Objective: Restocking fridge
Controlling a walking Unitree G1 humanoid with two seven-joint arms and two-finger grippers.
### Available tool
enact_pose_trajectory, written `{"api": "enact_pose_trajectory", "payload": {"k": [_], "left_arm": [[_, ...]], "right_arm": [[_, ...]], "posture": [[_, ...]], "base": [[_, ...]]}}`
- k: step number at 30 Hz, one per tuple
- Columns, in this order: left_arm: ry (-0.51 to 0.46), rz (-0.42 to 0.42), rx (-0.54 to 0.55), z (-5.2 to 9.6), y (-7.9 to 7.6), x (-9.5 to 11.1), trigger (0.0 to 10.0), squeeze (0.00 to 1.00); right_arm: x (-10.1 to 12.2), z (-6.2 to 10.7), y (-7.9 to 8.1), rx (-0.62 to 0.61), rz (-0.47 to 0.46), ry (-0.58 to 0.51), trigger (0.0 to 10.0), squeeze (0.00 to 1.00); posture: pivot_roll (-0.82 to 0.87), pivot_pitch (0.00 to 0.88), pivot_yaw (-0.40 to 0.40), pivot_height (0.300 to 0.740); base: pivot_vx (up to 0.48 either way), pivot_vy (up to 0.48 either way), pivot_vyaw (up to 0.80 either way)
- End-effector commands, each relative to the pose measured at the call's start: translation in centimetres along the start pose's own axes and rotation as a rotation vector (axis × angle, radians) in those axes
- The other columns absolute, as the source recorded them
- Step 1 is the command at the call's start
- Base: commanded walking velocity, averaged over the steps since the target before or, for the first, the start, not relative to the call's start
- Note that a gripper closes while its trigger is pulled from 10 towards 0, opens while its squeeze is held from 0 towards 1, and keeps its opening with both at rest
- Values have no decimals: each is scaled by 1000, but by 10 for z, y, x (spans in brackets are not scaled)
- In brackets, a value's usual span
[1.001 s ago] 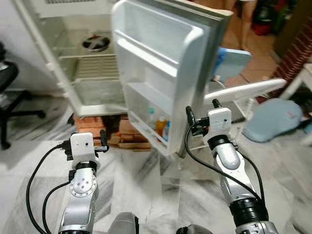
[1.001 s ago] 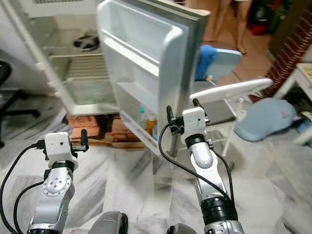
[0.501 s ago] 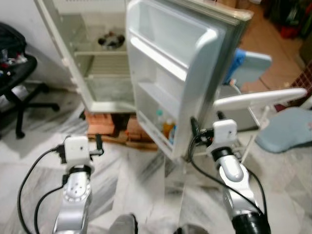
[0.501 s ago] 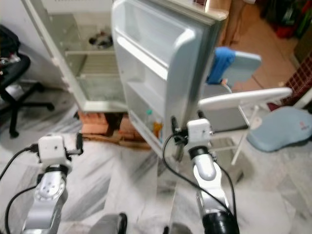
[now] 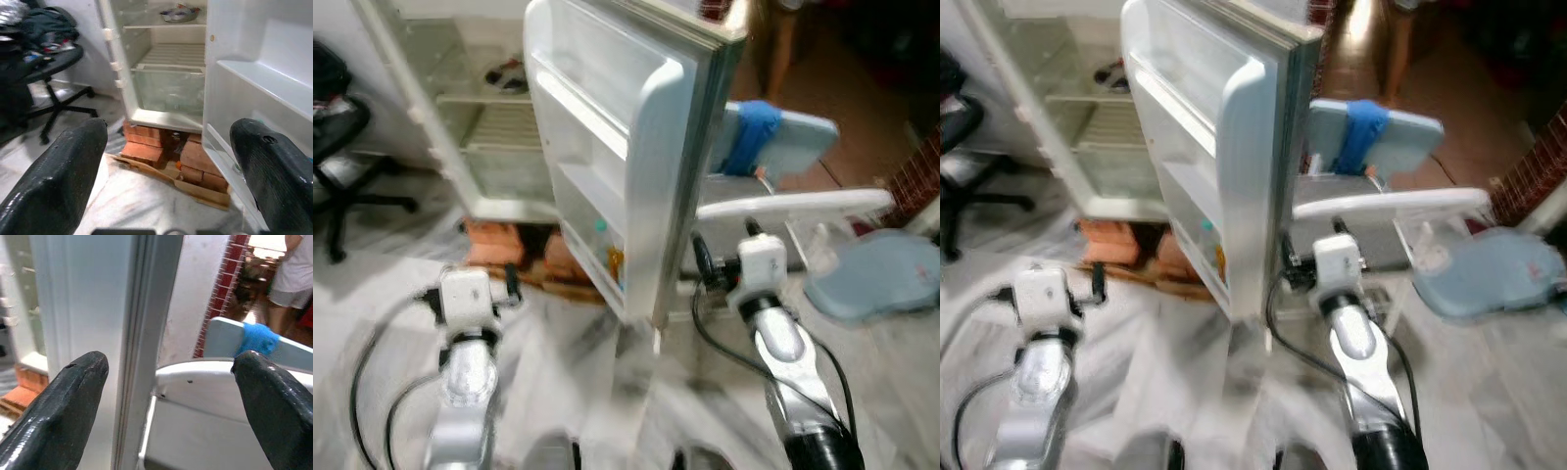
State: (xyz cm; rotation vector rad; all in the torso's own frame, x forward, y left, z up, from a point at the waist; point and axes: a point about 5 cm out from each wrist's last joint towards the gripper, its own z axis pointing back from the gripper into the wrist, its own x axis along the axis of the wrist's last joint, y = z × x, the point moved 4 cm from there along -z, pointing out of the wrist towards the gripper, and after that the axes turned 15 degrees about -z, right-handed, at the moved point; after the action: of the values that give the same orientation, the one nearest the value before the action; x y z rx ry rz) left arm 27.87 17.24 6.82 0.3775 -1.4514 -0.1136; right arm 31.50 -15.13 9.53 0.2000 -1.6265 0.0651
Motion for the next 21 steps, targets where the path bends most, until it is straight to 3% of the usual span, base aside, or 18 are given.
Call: {"api": "enact_pose_trajectory", "payload": {"k": [1, 7, 14, 21], "left_arm": [[4, -23, 37, -1, 13, -2, 10000, 0], [-5, -19, 14, -2, 10, -2, 10000, 0], [-6, -13, 11, -2, 10, -2, 10000, 0], [7, -16, -1, 4, 13, -8, 10000, 0]], "right_arm": [[5, -3, 10, 25, -19, -21, 10000, 0], [6, -5, 12, 29, -31, -22, 10000, 0], [8, -6, 5, -10, -7, -31, 10000, 0], [1, 11, -12, -80, 12, 4, 10000, 0]], "posture": [[87, 72, 14, 740], [86, 71, 11, 740], [86, 70, 7, 740], [78, 68, 9, 740]], "base": [[0, 0, 800], [0, 0, 767], [297, 0, 0], [321, 0, 0]]}}
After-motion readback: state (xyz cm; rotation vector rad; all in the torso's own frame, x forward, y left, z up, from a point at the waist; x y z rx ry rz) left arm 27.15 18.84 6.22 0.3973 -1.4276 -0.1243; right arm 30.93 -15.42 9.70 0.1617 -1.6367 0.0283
